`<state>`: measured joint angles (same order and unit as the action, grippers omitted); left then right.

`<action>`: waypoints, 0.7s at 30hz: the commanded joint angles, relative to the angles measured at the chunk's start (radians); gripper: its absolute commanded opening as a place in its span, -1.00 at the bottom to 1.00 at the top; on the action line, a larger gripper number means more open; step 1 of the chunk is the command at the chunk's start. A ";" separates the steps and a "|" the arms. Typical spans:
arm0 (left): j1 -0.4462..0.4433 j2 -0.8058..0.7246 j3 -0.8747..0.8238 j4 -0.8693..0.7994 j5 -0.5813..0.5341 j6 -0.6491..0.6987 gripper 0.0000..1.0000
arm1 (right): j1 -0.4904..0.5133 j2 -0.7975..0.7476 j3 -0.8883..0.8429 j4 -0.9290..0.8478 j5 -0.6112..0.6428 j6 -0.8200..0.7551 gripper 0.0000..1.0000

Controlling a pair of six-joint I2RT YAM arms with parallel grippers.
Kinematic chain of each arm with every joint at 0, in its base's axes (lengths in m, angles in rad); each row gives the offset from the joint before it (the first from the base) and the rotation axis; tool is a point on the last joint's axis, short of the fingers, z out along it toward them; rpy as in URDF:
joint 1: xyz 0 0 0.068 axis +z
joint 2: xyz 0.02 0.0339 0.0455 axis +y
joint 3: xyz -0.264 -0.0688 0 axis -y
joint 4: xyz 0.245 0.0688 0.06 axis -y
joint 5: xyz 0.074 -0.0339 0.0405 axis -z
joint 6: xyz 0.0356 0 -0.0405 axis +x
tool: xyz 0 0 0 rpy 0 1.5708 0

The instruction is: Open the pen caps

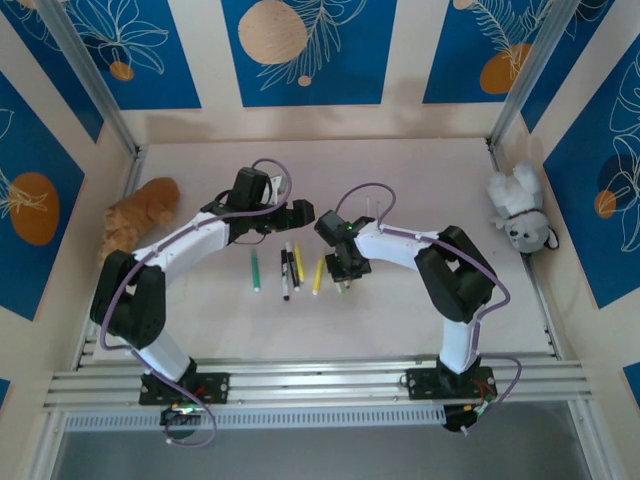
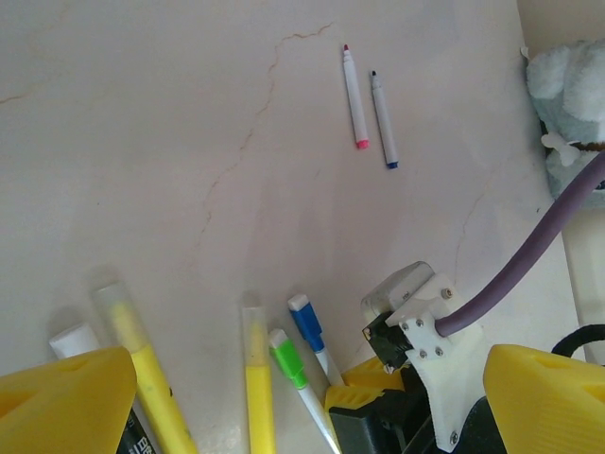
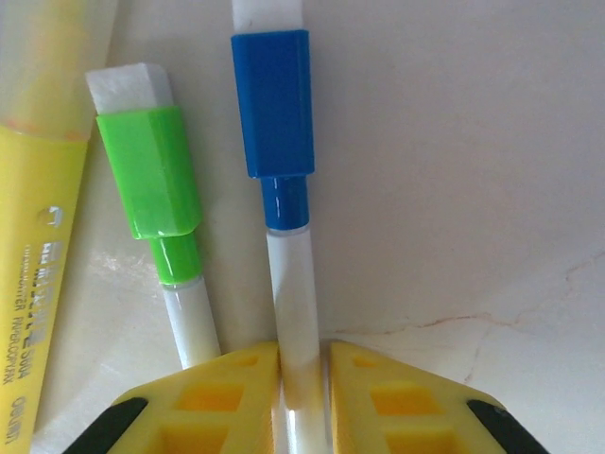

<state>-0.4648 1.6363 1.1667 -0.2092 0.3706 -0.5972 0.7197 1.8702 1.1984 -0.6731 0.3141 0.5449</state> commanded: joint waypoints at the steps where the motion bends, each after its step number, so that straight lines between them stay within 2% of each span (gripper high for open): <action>1: 0.011 0.017 -0.012 0.028 0.033 -0.012 0.88 | -0.003 0.022 0.009 -0.033 0.007 0.005 -0.58; 6: 0.011 0.023 -0.022 0.037 0.033 -0.019 0.88 | 0.002 0.060 0.021 -0.046 0.005 0.004 -0.55; 11: 0.012 0.018 -0.033 0.043 0.037 -0.021 0.87 | 0.027 0.083 0.020 -0.056 0.019 0.007 -0.38; 17: 0.014 0.018 -0.035 0.039 0.033 -0.017 0.87 | 0.035 0.111 -0.009 -0.046 0.007 0.012 -0.54; 21: 0.014 0.025 -0.027 0.041 0.040 -0.019 0.86 | 0.035 0.118 -0.022 -0.045 0.010 0.013 -0.75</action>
<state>-0.4622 1.6440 1.1374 -0.1783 0.3859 -0.6052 0.7486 1.9018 1.2324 -0.7021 0.3416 0.5449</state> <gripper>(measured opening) 0.933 0.138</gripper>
